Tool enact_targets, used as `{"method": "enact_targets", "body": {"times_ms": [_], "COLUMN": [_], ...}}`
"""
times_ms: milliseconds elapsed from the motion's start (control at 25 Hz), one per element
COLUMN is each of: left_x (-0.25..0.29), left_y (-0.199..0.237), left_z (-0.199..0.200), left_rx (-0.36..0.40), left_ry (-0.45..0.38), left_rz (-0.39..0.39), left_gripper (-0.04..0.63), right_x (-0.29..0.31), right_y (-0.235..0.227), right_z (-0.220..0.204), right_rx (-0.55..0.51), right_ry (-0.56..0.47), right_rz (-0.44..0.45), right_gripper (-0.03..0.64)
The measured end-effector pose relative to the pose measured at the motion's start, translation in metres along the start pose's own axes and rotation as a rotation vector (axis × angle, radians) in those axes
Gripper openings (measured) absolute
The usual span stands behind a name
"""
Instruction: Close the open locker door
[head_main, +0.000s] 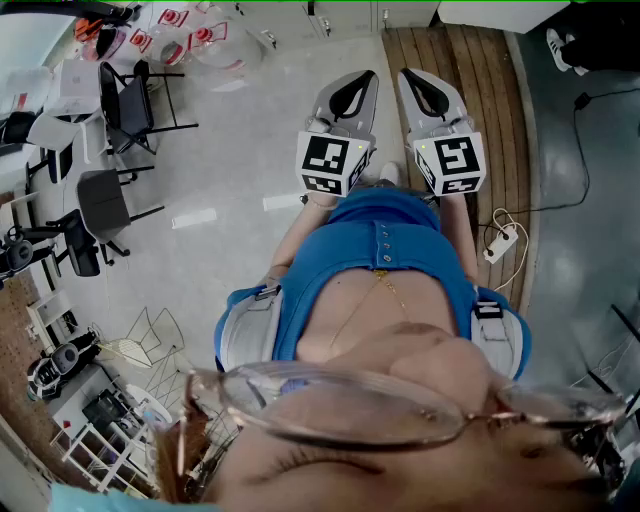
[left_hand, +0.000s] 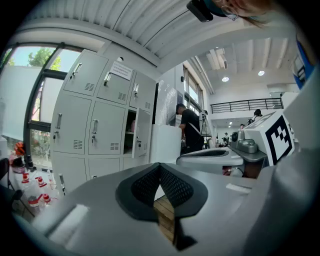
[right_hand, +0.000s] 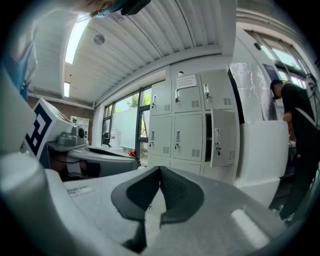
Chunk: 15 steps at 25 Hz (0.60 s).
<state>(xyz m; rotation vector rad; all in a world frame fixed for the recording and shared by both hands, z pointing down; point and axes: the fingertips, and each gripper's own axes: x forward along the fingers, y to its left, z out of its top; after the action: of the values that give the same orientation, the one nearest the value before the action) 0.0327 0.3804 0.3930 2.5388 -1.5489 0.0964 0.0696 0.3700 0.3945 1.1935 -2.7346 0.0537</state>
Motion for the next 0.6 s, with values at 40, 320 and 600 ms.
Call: {"method": "enact_targets", "body": {"times_ms": [40,320,600], "left_x": [0.002,0.019,0.029], "left_y": [-0.003,-0.018,-0.024], "left_z": [0.001,0.004,-0.006], "left_rx": [-0.002,-0.005,-0.009], "left_ry": [-0.001,-0.012,-0.009], "left_rz": [0.004,0.019,0.030], "left_gripper": [0.000,0.000,0.000], "right_x": [-0.003,-0.013,-0.019], "right_y": [-0.003,-0.031,-0.047], "right_z": [0.002,0.000,-0.011], "right_rx": [0.004,0.038,0.055], "right_ry": [-0.014,-0.036,-0.039], "right_rz": [0.004,0.011,0.020], "right_gripper": [0.003,0.003,0.003]}}
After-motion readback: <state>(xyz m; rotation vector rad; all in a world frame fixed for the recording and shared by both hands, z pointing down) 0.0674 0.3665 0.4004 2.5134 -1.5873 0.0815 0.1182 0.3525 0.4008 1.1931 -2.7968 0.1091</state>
